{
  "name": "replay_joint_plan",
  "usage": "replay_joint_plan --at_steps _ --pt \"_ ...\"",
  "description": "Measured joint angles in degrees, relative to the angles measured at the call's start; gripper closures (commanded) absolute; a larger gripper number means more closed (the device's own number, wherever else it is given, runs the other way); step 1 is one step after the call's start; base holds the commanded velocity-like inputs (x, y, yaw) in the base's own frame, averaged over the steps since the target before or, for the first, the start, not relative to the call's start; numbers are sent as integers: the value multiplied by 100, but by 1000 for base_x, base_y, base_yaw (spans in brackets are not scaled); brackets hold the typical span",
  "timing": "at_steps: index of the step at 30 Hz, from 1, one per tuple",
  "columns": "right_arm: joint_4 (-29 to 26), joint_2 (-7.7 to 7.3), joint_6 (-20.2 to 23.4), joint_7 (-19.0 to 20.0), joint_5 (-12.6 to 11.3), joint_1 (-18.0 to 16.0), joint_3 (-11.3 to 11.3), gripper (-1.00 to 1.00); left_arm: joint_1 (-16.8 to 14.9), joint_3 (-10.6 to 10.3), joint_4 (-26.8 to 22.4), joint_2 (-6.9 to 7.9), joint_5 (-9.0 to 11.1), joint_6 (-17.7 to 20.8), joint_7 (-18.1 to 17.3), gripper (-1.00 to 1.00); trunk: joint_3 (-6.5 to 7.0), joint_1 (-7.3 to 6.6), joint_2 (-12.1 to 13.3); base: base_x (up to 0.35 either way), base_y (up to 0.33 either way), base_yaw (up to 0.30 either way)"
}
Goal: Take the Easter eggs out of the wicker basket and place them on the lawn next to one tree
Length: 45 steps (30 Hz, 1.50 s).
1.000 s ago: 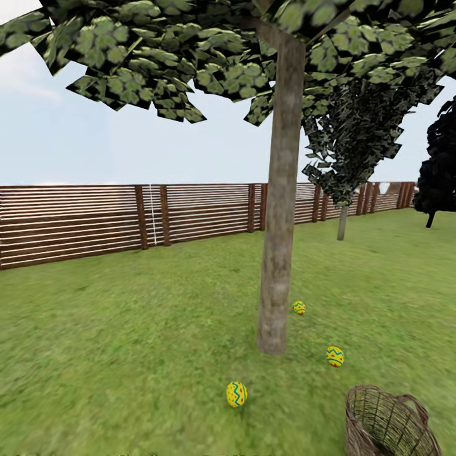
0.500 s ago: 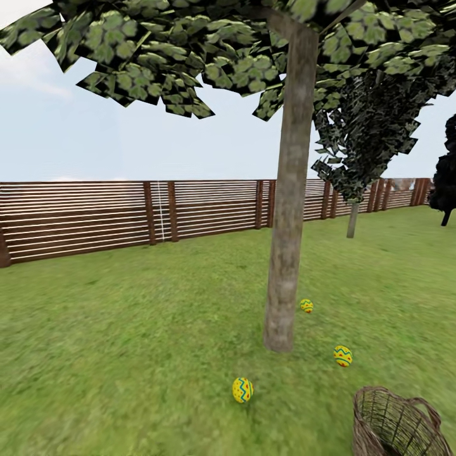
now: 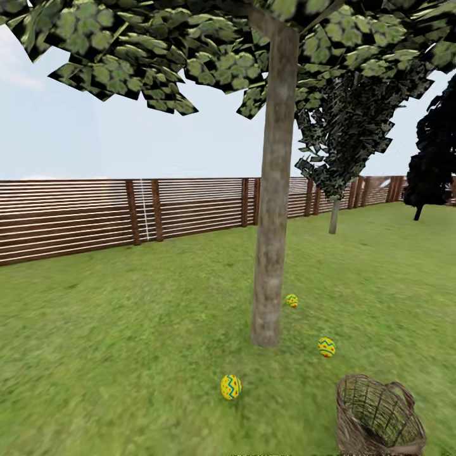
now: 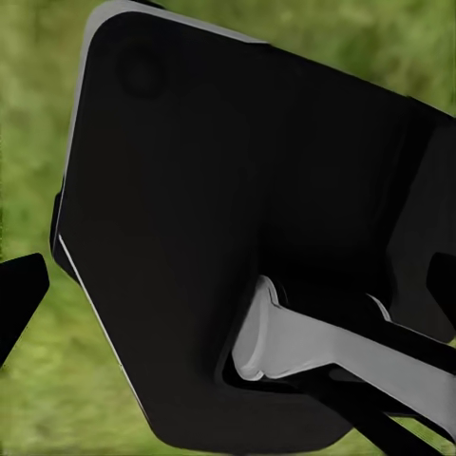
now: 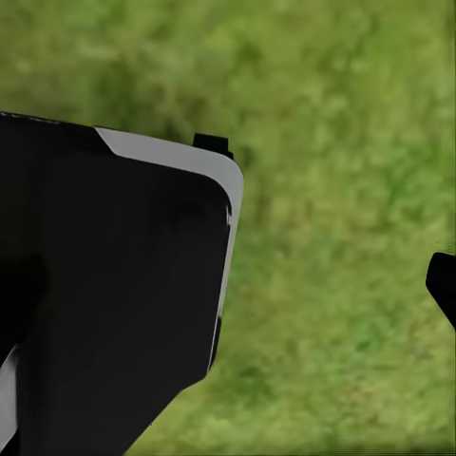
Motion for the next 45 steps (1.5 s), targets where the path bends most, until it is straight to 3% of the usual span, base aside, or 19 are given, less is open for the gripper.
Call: replay_joint_plan --at_steps 45 --pt "4 17 -9 -9 -6 -1 0 -100 1 0 6 20 9 0 0 -100 -310 0 -1 0 0 -172"
